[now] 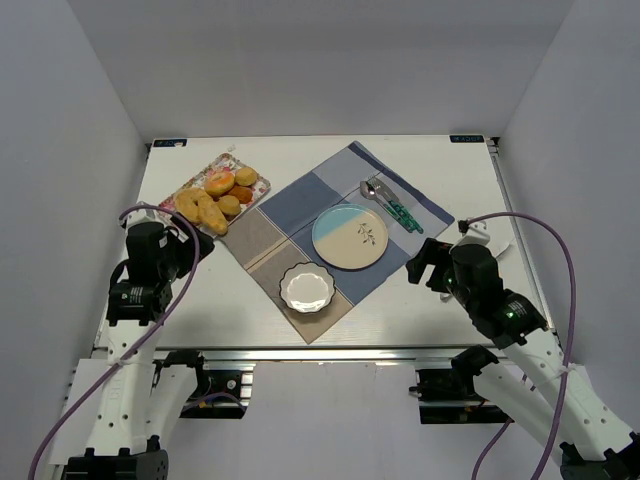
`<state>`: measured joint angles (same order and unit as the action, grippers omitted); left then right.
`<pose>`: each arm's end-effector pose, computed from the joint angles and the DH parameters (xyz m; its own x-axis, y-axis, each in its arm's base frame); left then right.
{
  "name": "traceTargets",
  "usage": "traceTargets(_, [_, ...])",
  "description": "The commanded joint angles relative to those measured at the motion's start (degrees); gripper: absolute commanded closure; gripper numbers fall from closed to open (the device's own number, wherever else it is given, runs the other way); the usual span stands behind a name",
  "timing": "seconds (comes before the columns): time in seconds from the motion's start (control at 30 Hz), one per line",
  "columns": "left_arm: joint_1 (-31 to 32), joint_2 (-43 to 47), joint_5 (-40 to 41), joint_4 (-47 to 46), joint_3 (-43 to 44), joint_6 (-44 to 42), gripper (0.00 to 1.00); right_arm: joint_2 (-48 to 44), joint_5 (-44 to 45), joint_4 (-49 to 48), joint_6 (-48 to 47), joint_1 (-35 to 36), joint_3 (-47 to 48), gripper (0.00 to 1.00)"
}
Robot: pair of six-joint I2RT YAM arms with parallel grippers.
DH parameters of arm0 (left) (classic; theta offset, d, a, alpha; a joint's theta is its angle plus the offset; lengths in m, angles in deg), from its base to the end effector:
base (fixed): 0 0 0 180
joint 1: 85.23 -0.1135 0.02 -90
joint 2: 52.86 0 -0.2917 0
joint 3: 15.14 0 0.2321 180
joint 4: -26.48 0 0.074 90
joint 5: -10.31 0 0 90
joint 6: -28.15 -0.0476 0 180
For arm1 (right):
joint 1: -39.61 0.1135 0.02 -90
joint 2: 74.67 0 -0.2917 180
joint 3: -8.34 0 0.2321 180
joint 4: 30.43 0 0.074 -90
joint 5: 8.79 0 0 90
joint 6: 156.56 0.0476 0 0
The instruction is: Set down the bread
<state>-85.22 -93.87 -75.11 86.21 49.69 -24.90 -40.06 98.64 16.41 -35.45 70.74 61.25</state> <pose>0.1106 0.0038 0.3274 -0.4299 -0.5991 -0.6754 -0.4041 0.7967 -0.4494 0.0974 0.0422 0.2950 -0.4886 0.2808 -0.8261 -0.0181 0.9433 0.3314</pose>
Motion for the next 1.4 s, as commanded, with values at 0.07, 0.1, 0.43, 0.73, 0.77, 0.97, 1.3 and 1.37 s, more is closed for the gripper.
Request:
traceTargets(0.07, [0.1, -0.6, -3.3, -4.1, -1.3, 1.3, 0.02, 0.0, -0.6, -2.7, -1.1, 0.1, -0.5, 0.11])
traceTargets(0.1, [0.1, -0.9, -3.8, -4.8, -1.5, 1.5, 0.02, 0.2, -0.7, -2.9, -0.8, 0.1, -1.1, 0.11])
traceTargets(0.43, [0.1, -5.4, -9.4, -12.8, -6.6, 2.0, 0.02, 14.6, 11.1, 4.3, 6.1, -1.2, 1.9, 0.11])
traceTargets(0.73, [0.1, -8.0, -12.9, -17.9, -9.0, 1.9, 0.02, 25.3, 5.6, -1.4, 1.8, -17.9, 1.4, 0.11])
traceTargets(0.77, [0.1, -8.0, -13.0, -18.1, -9.1, 1.9, 0.02, 26.0, 5.2, -2.4, 1.3, -19.5, 1.4, 0.11])
traceTargets(0.97, [0.1, -8.6, -13.5, -19.1, -9.6, 1.9, 0.02, 31.6, 2.5, -6.7, 1.1, -23.3, 0.2, 0.11])
traceTargets(1.3, [0.1, -8.7, -13.5, -19.4, -9.7, 1.8, 0.02, 41.7, 1.3, -15.9, 1.2, -29.1, -0.3, 0.11])
traceTargets(1.37, [0.1, -8.7, -13.5, -19.3, -9.7, 1.8, 0.02, 44.6, 2.8, -17.2, 1.6, -29.2, 0.4, 0.11])
